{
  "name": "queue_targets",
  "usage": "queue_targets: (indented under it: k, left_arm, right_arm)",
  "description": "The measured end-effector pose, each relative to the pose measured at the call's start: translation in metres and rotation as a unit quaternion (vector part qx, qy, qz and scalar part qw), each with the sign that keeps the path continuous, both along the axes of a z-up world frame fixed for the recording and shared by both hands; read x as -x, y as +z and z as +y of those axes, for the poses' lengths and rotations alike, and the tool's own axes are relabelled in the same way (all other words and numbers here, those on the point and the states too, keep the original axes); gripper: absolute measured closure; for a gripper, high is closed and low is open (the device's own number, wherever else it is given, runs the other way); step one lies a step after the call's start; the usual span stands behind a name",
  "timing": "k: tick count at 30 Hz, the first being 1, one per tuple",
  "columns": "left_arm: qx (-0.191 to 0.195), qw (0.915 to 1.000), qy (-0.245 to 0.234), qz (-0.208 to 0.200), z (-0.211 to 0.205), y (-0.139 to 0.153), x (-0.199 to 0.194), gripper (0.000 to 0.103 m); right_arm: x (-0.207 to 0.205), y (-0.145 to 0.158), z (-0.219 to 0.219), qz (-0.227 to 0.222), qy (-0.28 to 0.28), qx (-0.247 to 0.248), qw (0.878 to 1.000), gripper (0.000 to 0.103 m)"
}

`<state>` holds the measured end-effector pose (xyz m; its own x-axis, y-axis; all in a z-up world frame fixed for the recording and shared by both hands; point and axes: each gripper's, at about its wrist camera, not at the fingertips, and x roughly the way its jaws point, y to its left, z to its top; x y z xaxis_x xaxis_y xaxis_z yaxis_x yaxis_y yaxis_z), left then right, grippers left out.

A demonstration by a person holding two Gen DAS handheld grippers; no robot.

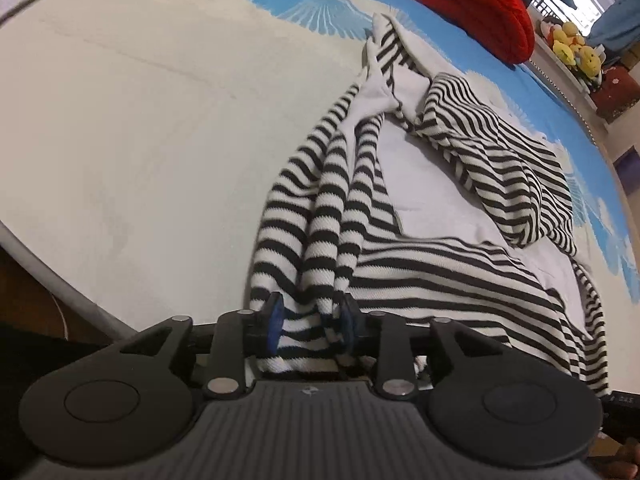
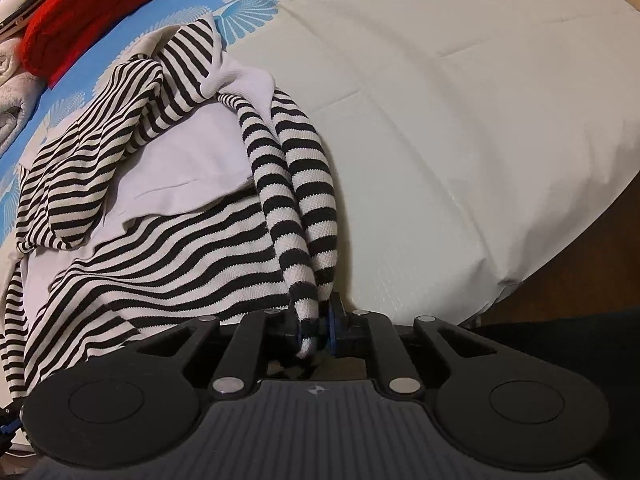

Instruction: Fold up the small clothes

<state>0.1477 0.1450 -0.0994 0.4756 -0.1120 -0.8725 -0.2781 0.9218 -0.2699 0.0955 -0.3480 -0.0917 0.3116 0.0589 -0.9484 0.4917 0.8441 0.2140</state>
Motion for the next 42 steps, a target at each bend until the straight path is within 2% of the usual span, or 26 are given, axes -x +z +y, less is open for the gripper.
queue_targets:
  k: [5, 8, 11, 14, 19, 22, 24, 27, 31, 32, 34, 36, 39, 42]
  left_arm:
    - [-0.008, 0.9999, 0.009, -0.010, 0.003, 0.004, 0.001, 0.060]
    - [-0.003, 0.9999, 0.013, 0.003, 0.003, -0.002, 0.000, 0.051]
    - [-0.001, 0.9999, 0.006, 0.016, 0.000, -0.010, -0.002, 0.050]
    - [-0.023, 0.9996, 0.010, 0.012, -0.002, -0.009, -0.001, 0.050]
    - [-0.031, 0.9993, 0.022, 0.001, -0.001, -0.004, 0.001, 0.050]
    - [-0.055, 0.9983, 0.018, -0.011, -0.003, 0.002, 0.002, 0.047]
    - [-0.060, 0.9980, 0.018, -0.010, -0.004, 0.001, 0.002, 0.039]
    - [-0.051, 0.9981, 0.031, 0.008, 0.001, -0.005, 0.001, 0.035]
    - [-0.005, 0.9985, 0.050, 0.022, 0.011, -0.012, 0.000, 0.036]
    - [-0.004, 0.9989, 0.042, 0.022, 0.008, -0.012, -0.001, 0.038]
    - [-0.017, 0.9996, 0.016, 0.015, -0.001, -0.011, -0.002, 0.058]
    - [-0.017, 0.9998, -0.009, 0.005, -0.008, -0.008, -0.003, 0.091]
    - [-0.015, 0.9997, -0.017, -0.009, -0.012, 0.003, -0.002, 0.095]
    - [0.022, 0.9993, -0.008, -0.030, 0.000, 0.029, 0.002, 0.096]
  right_arm:
    - [0.001, 0.001, 0.000, -0.001, 0.002, 0.005, 1.000, 0.092]
    - [0.000, 0.001, 0.002, -0.001, 0.005, 0.009, 1.000, 0.092]
    - [0.000, 0.000, 0.003, 0.000, 0.009, 0.012, 1.000, 0.092]
    - [-0.001, 0.000, 0.004, 0.000, 0.010, 0.014, 1.000, 0.092]
    - [0.001, 0.002, 0.002, -0.007, 0.006, 0.010, 1.000, 0.092]
    - [0.001, 0.001, 0.002, -0.005, 0.005, 0.008, 1.000, 0.092]
    - [0.001, 0.001, 0.003, -0.005, 0.006, 0.011, 1.000, 0.091]
    - [0.001, 0.001, 0.004, -0.003, 0.008, 0.014, 1.000, 0.089]
    - [0.000, 0.000, 0.005, -0.001, 0.010, 0.014, 1.000, 0.088]
    - [0.000, 0.000, 0.005, -0.001, 0.011, 0.014, 1.000, 0.088]
    - [0.000, 0.000, 0.005, -0.001, 0.013, 0.013, 1.000, 0.090]
    - [-0.001, 0.001, 0.006, -0.006, 0.016, 0.009, 1.000, 0.098]
    - [-0.001, 0.009, 0.010, -0.023, 0.033, 0.014, 0.999, 0.099]
    - [0.001, 0.025, 0.003, -0.050, 0.024, -0.011, 0.998, 0.100]
